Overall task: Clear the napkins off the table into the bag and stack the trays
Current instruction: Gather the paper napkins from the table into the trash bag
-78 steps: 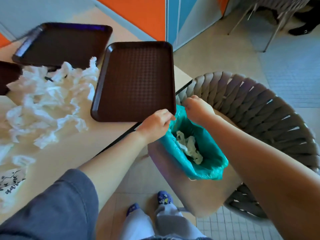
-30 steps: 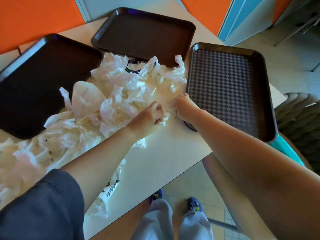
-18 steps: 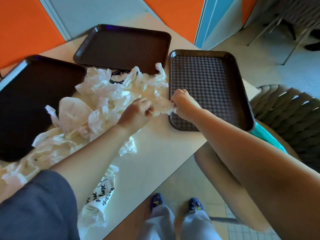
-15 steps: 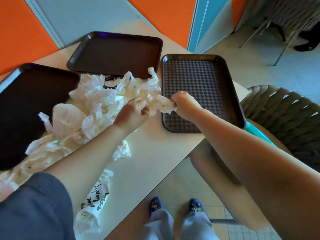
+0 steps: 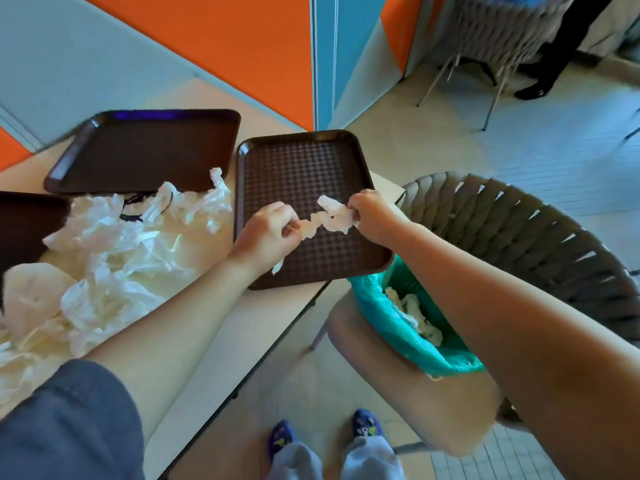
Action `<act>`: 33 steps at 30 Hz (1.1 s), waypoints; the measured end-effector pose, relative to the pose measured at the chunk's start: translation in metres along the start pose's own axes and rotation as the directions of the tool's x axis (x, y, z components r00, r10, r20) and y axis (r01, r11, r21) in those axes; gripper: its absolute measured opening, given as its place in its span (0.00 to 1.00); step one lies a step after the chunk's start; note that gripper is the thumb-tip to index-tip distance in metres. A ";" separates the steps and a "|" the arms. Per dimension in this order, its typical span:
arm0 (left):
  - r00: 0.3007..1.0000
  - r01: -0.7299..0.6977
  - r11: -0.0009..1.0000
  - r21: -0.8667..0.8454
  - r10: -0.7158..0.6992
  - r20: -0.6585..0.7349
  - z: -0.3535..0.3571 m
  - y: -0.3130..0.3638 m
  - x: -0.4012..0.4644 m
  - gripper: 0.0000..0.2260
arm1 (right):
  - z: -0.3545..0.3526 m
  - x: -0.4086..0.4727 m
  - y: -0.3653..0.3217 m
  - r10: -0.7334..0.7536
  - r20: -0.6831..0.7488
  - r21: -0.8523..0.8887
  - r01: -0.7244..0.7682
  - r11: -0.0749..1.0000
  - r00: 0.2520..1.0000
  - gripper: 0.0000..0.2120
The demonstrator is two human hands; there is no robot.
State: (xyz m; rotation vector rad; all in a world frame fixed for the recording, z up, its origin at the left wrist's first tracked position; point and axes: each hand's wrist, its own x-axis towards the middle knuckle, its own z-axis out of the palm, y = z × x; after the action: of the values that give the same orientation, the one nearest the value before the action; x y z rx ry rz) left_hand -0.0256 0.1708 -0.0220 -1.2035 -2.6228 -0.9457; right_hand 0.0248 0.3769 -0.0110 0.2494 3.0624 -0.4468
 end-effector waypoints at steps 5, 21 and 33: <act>0.990 -0.084 0.995 -0.049 0.089 0.110 0.049 0.050 0.030 0.02 | -0.012 -0.030 0.069 0.103 0.027 0.053 -0.104 0.993 0.994 0.12; 0.871 -0.079 0.981 -0.178 0.155 0.465 0.212 0.133 0.018 0.07 | 0.070 -0.115 0.214 0.240 0.411 0.044 -0.282 0.959 0.880 0.06; 0.879 0.007 0.989 -0.146 0.064 0.473 0.196 0.131 0.018 0.14 | 0.065 -0.091 0.221 0.187 0.332 -0.006 -0.196 0.981 0.925 0.12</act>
State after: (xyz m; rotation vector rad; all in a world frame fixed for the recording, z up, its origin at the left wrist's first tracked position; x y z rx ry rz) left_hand 0.0864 0.3606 -0.1083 -1.6996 -2.9266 -0.9457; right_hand 0.1511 0.5532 -0.1297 0.4231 2.6729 -0.4657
